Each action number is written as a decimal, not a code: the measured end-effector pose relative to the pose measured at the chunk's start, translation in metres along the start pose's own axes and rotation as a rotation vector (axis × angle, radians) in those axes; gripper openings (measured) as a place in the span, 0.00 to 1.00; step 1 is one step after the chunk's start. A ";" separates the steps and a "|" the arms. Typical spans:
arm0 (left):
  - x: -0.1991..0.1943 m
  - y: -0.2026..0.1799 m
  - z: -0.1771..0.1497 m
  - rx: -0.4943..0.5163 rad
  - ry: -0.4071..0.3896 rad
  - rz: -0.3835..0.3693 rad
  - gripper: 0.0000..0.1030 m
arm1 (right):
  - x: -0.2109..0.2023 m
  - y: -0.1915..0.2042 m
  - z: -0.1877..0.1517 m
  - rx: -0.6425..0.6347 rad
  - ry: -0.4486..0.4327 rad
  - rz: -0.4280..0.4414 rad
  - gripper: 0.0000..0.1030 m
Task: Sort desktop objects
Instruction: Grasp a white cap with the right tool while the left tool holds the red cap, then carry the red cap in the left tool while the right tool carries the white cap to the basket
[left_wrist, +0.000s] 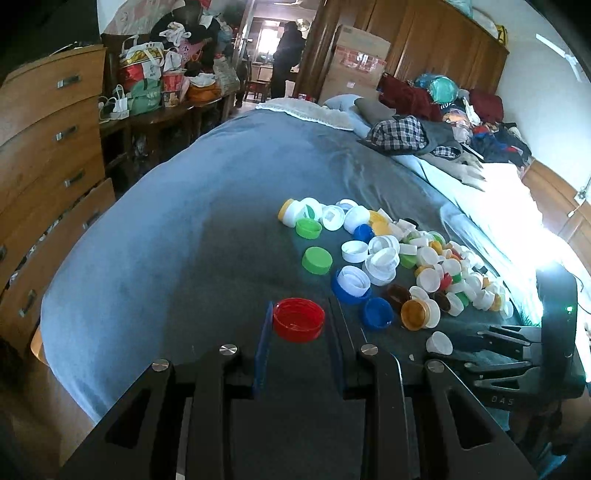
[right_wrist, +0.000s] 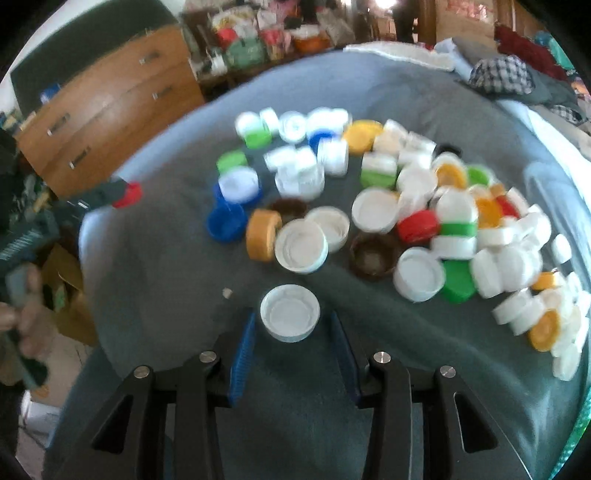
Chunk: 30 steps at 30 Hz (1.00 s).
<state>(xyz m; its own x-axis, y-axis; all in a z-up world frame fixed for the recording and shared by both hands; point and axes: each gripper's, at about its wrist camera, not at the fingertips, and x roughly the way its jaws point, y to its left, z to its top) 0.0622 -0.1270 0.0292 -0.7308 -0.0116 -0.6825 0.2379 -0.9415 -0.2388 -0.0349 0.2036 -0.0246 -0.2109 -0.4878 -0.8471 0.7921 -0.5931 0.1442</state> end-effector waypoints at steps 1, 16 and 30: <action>-0.001 -0.003 -0.001 0.004 0.001 -0.005 0.23 | -0.002 0.000 0.000 0.004 -0.001 -0.002 0.38; -0.028 -0.099 0.018 0.150 -0.053 -0.105 0.23 | -0.148 -0.048 -0.024 0.091 -0.210 -0.157 0.31; -0.036 -0.296 0.043 0.401 -0.075 -0.365 0.24 | -0.287 -0.153 -0.095 0.314 -0.356 -0.392 0.31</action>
<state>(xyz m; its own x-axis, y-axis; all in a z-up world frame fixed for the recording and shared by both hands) -0.0096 0.1375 0.1540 -0.7675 0.3302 -0.5495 -0.2918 -0.9432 -0.1592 -0.0416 0.4952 0.1474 -0.6736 -0.3470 -0.6526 0.4217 -0.9055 0.0463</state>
